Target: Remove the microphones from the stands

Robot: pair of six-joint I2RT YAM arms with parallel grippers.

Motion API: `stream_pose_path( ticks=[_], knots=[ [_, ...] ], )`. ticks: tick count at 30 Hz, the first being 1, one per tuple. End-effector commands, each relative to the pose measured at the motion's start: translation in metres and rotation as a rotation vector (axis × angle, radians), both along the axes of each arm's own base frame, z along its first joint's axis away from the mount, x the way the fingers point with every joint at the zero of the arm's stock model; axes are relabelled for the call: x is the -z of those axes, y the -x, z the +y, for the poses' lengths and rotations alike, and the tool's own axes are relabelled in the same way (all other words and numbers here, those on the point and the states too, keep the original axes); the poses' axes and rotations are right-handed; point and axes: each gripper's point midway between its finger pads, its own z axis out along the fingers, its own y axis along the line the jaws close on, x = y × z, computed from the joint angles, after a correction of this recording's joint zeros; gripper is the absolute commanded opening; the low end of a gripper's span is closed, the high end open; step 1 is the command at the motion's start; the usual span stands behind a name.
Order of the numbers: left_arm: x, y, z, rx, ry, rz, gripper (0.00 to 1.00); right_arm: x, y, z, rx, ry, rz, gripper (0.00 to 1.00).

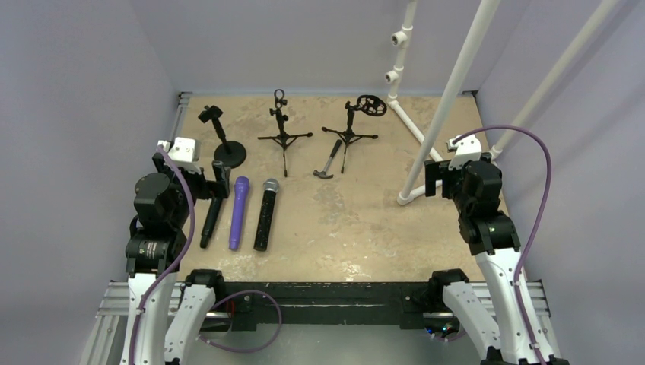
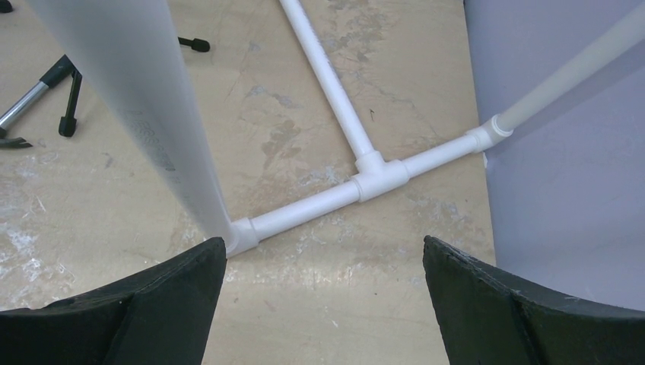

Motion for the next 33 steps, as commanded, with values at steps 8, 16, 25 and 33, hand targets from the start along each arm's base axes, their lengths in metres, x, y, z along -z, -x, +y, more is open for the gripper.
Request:
stream_pose_path(
  ticks=[8,16,25,33],
  knots=[
    [-0.0213,0.0027,-0.0012,0.003,0.020,-0.055,1.00,-0.0248,-0.0016,0.0038,-0.014,-0.026,-0.046,0.97],
    [-0.0202,0.0030,-0.0040,0.018,0.025,-0.049,1.00,-0.0304,-0.0022,0.0048,-0.020,-0.025,-0.052,0.97],
    [-0.0175,0.0038,-0.0039,0.019,0.021,-0.046,1.00,-0.0290,-0.0018,0.0050,-0.024,-0.023,-0.047,0.97],
    [-0.0185,0.0044,-0.0044,0.021,0.022,-0.051,1.00,-0.0286,0.0001,0.0056,-0.031,-0.020,-0.042,0.97]
  ],
)
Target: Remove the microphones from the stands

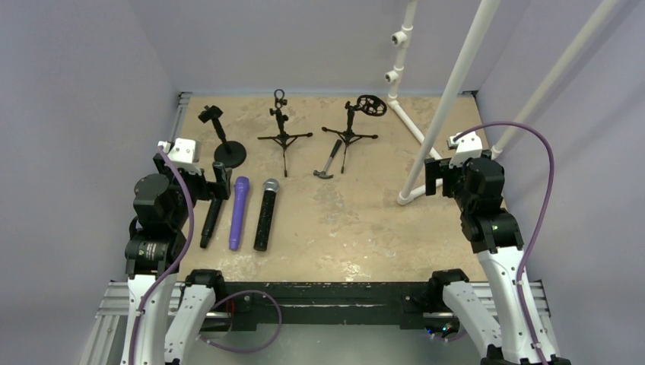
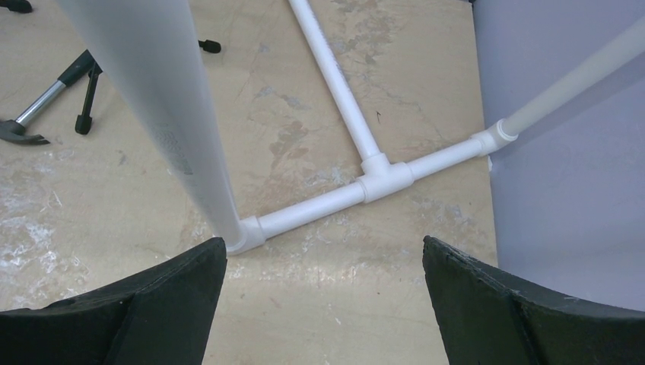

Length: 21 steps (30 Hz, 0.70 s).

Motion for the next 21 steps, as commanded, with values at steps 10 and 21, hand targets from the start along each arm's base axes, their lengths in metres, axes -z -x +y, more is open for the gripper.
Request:
stream_pose_path(
  ticks=[10,21],
  knots=[
    [-0.0187,0.0019,0.0006,-0.002,0.007,-0.055,1.00,-0.0227,-0.0021,0.0036,-0.021,-0.013,-0.054,0.97],
    [-0.0173,0.0014,0.0006,-0.003,0.007,-0.055,1.00,-0.0220,-0.0017,0.0050,-0.031,-0.012,-0.050,0.97]
  ],
)
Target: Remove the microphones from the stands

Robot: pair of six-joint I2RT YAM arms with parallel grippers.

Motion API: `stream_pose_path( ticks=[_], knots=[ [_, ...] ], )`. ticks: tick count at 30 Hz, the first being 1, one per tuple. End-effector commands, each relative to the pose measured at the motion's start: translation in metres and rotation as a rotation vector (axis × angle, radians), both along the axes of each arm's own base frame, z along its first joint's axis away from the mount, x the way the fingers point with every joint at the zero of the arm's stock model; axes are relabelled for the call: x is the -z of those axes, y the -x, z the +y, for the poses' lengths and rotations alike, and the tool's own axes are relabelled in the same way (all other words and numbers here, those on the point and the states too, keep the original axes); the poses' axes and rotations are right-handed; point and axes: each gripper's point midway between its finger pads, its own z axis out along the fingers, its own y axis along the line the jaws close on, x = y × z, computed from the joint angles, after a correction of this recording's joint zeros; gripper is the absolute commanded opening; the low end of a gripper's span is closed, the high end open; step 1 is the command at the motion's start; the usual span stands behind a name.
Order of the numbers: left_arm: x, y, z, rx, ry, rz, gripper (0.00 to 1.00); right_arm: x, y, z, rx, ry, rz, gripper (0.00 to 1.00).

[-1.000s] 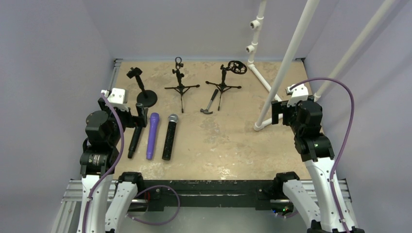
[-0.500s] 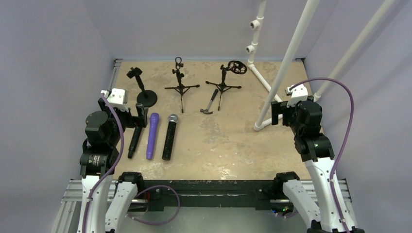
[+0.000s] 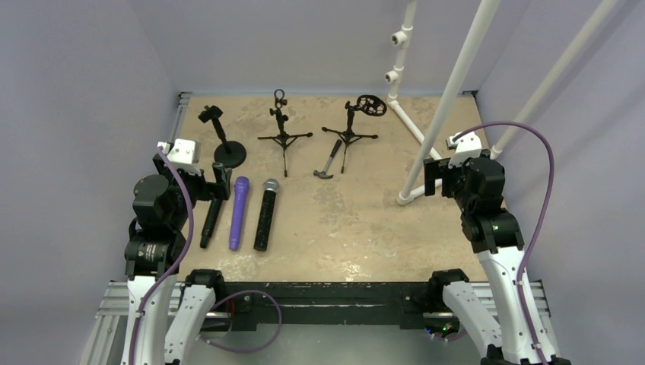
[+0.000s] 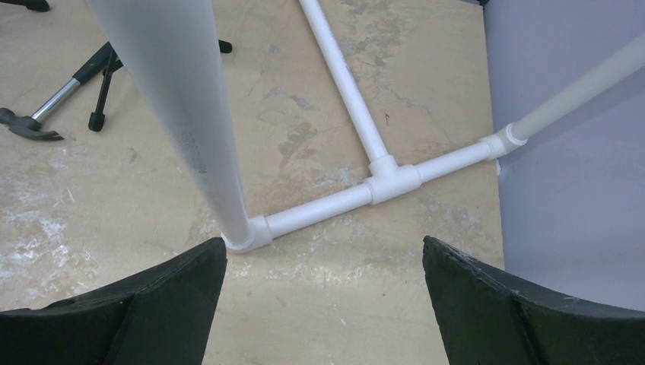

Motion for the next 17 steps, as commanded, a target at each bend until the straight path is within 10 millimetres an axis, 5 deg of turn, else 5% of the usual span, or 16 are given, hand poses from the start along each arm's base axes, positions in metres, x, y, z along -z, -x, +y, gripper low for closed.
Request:
stream_pose_path(
  ticks=[1,17],
  knots=[
    [-0.0155,-0.0001,0.0012,-0.006,0.006,-0.048,1.00,-0.0209,-0.0023,0.0008,-0.008,-0.003,-0.053,0.97],
    [-0.0163,-0.0012,0.0040,-0.024,0.008,-0.053,1.00,-0.0212,-0.0039,0.0025,-0.017,-0.006,-0.050,0.97]
  ],
)
